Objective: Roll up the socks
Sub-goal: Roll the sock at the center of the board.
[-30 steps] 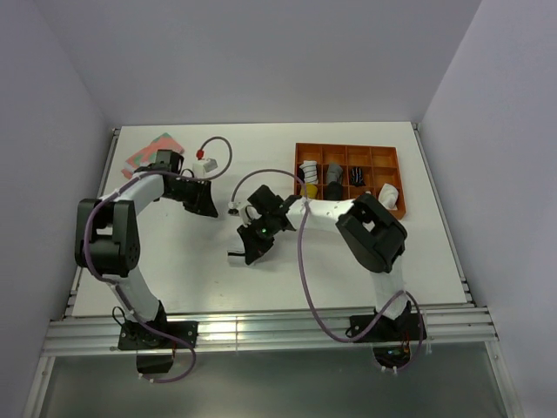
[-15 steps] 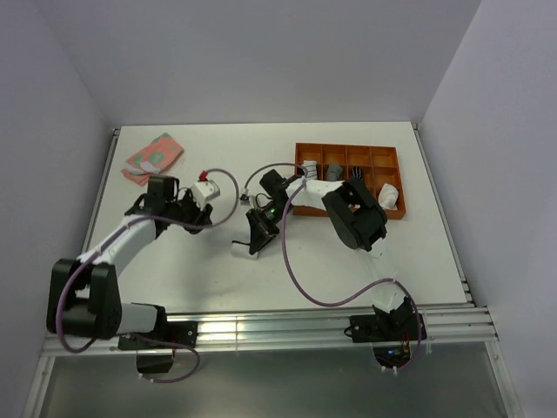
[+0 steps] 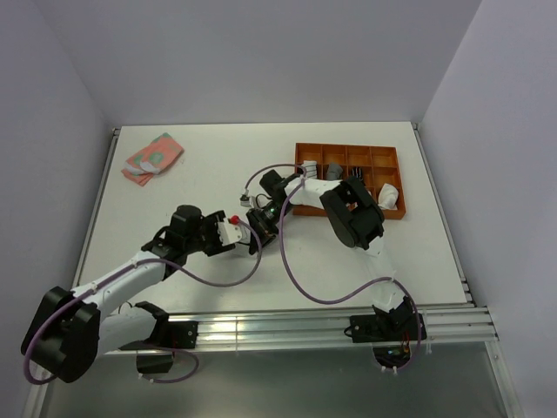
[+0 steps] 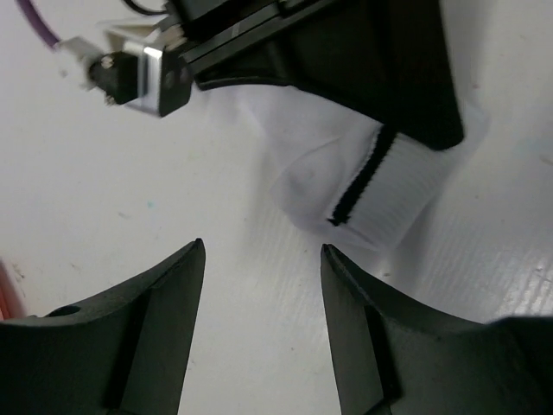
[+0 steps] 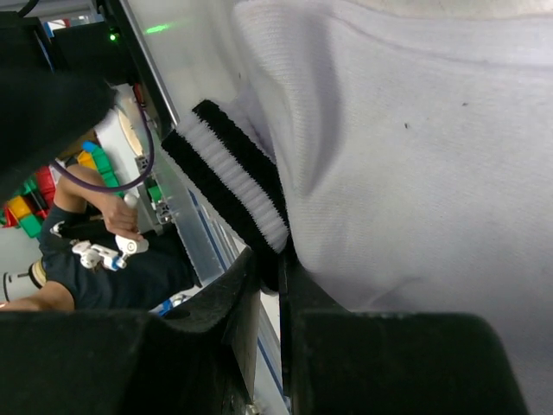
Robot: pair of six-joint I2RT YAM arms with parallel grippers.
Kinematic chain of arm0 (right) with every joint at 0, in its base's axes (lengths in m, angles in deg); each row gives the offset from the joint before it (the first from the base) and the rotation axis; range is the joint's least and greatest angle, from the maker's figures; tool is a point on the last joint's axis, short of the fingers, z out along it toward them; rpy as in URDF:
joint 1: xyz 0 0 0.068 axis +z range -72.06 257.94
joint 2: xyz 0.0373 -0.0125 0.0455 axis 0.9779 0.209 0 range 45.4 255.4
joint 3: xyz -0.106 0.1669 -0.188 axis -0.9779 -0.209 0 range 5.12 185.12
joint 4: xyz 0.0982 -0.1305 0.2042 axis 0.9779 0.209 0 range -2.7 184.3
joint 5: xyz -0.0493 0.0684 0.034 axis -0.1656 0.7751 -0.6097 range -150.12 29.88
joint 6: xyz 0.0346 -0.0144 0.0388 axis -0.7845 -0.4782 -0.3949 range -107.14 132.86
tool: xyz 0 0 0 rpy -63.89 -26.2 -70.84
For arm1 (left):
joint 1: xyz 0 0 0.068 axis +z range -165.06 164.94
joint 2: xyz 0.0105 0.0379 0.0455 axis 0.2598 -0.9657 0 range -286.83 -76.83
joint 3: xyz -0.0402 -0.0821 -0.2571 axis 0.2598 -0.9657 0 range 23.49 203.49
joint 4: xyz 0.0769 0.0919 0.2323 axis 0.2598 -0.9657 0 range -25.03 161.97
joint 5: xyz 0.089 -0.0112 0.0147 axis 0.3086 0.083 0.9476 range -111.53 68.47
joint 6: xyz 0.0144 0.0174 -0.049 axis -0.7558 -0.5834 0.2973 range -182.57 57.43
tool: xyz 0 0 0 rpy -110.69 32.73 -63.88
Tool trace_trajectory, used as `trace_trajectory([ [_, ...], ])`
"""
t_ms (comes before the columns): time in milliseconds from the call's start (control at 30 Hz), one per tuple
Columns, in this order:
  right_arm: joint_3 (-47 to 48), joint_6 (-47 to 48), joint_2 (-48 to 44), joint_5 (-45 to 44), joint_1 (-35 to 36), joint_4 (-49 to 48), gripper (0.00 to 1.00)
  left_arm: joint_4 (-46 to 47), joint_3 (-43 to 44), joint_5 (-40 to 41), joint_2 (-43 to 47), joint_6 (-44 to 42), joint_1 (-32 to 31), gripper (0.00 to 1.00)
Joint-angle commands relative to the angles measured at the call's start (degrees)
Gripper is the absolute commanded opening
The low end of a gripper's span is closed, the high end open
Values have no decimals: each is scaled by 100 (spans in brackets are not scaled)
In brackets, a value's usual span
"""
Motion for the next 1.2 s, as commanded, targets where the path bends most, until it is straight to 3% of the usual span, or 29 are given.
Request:
trace_trajectory([
  [0,-33,96,231,-572,-19,162,11,359,-203,350,231,-368,-388,62],
  [133,11,-9,231,-633,-45,180,11,272,-432,517,433,-466,-941,62],
  [433,205,-194,363,-677,-45,171,10,157,-854,596,732,-896,-1416,67],
  [867,29,-212,284,-748,-89,83,8,869,-951,544,223,-844,-1751,67],
  [1167,-42,-133,222,-800,-124,144,7,1072,-644,535,-524,-642,-1698,60],
])
